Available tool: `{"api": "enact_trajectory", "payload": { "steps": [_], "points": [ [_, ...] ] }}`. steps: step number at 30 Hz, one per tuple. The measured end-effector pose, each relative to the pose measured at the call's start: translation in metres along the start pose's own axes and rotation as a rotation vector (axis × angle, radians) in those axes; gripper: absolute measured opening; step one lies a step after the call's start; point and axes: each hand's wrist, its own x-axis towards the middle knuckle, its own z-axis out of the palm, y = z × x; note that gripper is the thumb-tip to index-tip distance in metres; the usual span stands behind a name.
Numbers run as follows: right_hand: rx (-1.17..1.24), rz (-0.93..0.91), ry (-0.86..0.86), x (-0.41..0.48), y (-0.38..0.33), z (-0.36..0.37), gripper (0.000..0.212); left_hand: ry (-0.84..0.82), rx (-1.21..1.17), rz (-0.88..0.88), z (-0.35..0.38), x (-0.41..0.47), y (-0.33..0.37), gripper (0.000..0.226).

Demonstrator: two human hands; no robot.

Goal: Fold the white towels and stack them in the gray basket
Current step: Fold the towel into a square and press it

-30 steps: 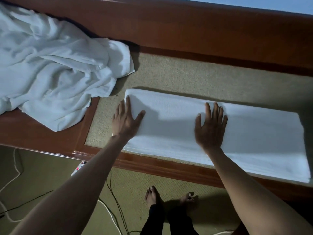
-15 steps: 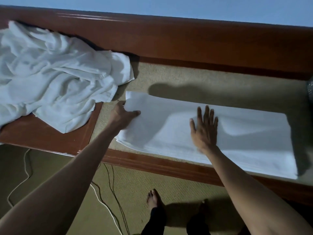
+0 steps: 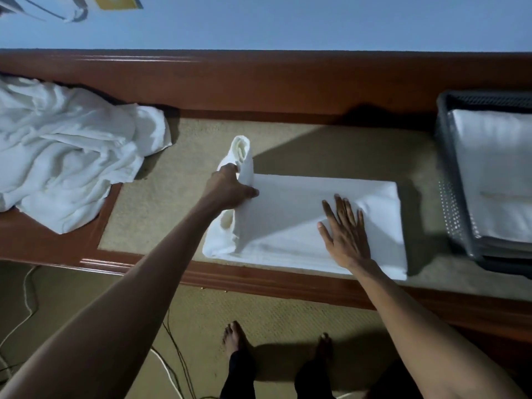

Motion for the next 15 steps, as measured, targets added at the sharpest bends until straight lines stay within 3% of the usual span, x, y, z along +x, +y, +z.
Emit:
{"api": "enact_trajectory", "payload": {
  "steps": [6,11,13,15],
  "points": [
    [-0.035,0.022,0.039,-0.03,0.075,-0.014,0.065,-0.026,-0.042,0.078,0.088,-0.02,0.072,0.076],
    [0.107,-0.012,0.139,-0.044,0.115,-0.019,0.058,-0.072,-0.009,0.151,0.166,-0.042,0.123,0.074],
    [0.332,0.025,0.271,-0.046,0.125,-0.031,0.055,-0.086,-0.013,0.19,0.197,-0.05,0.14,0.072],
    [0.711,0.209,0.275,-0.047,0.126,-0.054,0.054,-0.114,-0.011,0.227,0.223,-0.058,0.153,0.07]
  ]
}}
